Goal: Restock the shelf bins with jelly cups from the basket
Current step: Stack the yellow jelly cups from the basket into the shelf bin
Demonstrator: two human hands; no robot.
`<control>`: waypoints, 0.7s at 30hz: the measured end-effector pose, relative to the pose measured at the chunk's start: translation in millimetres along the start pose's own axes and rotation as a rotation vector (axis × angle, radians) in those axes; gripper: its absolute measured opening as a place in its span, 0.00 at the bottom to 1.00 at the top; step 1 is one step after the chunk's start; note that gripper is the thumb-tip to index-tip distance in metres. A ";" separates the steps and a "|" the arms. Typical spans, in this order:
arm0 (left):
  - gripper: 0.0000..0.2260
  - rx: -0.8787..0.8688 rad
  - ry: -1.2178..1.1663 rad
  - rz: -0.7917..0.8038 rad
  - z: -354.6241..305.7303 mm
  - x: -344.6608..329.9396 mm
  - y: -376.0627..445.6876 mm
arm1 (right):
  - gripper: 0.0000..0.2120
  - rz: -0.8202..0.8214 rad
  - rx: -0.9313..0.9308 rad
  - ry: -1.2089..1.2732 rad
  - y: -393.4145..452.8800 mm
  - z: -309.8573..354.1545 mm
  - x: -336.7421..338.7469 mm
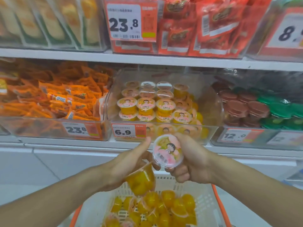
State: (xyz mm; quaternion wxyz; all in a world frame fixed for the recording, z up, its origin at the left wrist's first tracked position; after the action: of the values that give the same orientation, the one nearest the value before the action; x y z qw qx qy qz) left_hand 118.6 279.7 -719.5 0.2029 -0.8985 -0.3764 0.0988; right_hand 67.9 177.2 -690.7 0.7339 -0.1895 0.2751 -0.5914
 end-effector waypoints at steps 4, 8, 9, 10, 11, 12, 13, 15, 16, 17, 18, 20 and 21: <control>0.30 -0.052 0.134 0.043 -19.7 -20.2 -20.7 | 0.33 -0.058 -0.007 -0.182 1.2 14.4 -3.4; 0.20 -0.189 0.086 -0.079 -47.9 -25.7 -20.4 | 0.37 -0.113 0.152 -0.207 3.4 44.1 7.3; 0.21 -0.228 0.049 -0.113 -55.9 -22.9 -19.2 | 0.36 -0.115 0.211 -0.171 1.5 53.7 9.0; 0.24 -0.241 0.046 -0.156 -62.4 -18.3 -16.7 | 0.32 -0.121 0.266 -0.139 -1.1 62.7 10.1; 0.29 -0.237 0.017 -0.214 -63.9 -10.8 -10.6 | 0.25 -0.137 0.319 -0.121 -2.9 70.5 11.9; 0.32 -0.246 -0.005 -0.254 -68.8 -6.0 -8.4 | 0.19 -0.171 0.373 -0.117 -4.4 77.7 15.1; 0.33 -0.251 -0.011 -0.275 -73.2 -3.5 -5.3 | 0.14 -0.218 0.431 -0.117 -6.3 84.5 19.6; 0.37 -0.229 -0.001 -0.279 -78.6 -4.4 3.0 | 0.09 -0.329 0.547 -0.118 -9.6 95.9 32.9; 0.38 -0.198 -0.018 -0.266 -80.4 -7.5 7.0 | 0.09 -0.385 0.582 -0.121 -11.7 100.2 40.5; 0.37 -0.168 -0.036 -0.240 -80.5 -11.2 12.4 | 0.09 -0.438 0.604 -0.118 -13.6 104.4 49.1; 0.34 -0.143 -0.045 -0.227 -82.0 -14.1 15.5 | 0.09 -0.490 0.622 -0.109 -15.1 109.4 59.9; 0.24 -0.125 -0.060 -0.202 -85.7 -19.0 21.5 | 0.09 -0.611 0.666 -0.111 -17.6 123.6 89.0; 0.20 -0.132 -0.072 -0.193 -87.3 -20.2 24.2 | 0.09 -0.676 0.676 -0.120 -17.0 131.4 105.4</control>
State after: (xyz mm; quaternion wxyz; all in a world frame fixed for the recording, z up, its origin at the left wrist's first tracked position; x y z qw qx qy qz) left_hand 148.7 224.6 -651.2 0.1385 -0.8654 -0.4739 0.0860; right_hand 153.1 64.6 -597.3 0.5357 -0.0529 -0.0526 -0.8411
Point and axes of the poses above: each hand's wrist, its own y-axis towards the middle knuckle, its own x-axis out of the back of the hand, z = x × y, the point moved 10 cm from there along y, towards the middle knuckle, and after that the axes turned 2 degrees about x, right-handed, at the moved point
